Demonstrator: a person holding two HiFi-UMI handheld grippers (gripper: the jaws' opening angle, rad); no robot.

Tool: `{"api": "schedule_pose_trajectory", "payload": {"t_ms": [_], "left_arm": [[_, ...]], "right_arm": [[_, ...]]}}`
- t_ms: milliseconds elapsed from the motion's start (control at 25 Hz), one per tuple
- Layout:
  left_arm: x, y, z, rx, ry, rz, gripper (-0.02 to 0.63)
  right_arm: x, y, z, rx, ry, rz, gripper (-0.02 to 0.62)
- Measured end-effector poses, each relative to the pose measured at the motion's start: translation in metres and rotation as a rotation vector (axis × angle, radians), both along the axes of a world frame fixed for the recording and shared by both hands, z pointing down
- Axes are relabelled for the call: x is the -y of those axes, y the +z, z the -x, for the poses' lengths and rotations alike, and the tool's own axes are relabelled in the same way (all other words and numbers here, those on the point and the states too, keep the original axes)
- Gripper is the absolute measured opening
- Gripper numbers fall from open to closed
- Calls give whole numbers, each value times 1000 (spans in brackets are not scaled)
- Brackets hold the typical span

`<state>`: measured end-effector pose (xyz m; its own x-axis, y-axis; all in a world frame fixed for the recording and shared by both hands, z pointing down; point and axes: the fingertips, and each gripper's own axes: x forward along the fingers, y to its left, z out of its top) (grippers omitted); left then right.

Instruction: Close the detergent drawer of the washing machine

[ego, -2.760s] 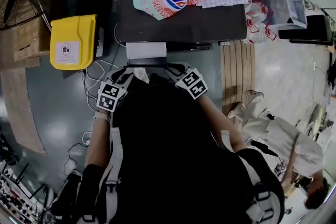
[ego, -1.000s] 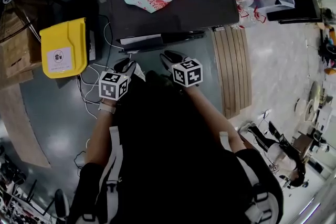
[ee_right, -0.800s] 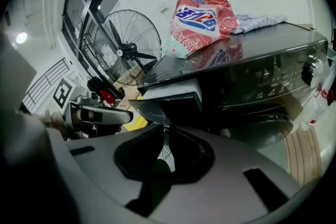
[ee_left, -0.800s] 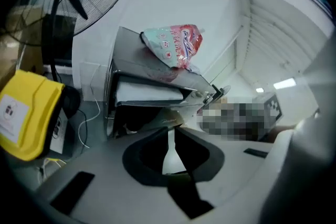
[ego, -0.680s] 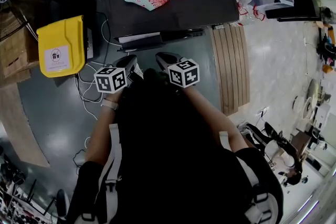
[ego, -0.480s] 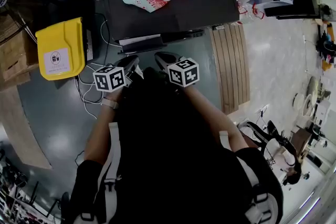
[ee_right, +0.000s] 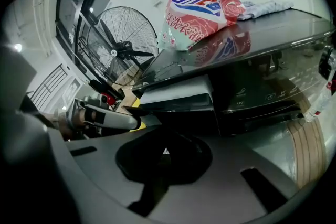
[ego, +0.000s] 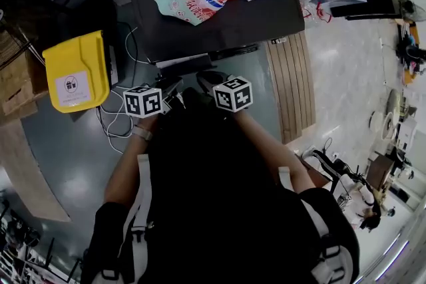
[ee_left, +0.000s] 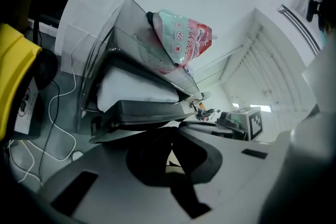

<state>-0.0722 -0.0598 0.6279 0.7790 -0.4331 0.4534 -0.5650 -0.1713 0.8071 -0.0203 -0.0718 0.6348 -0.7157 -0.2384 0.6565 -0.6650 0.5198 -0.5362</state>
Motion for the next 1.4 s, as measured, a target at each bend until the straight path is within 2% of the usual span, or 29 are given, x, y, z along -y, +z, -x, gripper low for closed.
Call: {"api": "schedule_pose_trajectory", "payload": {"t_ms": [240,480,680,880,1120,1400], "left_arm": [[-1,10,1,-63,52,56,11],[-2,13,2,-93,105,61,11],[-2,14,2,-125,118,99,11],[-2,14,2,-124,125,103,11],[10,13,11,-93,81,86,11],[30,8,19,-100,37,78,11]], "right_arm": [[-3,8,11,-27,9,28,17],[-2,14,16,-30,50,43,17],[-3,16,19,-64,32,67,17],[-4,17,21,-88,11,73,17],[8,16,23,-73,0,74,17],[26,13,27,-74,-20,85,17]]}}
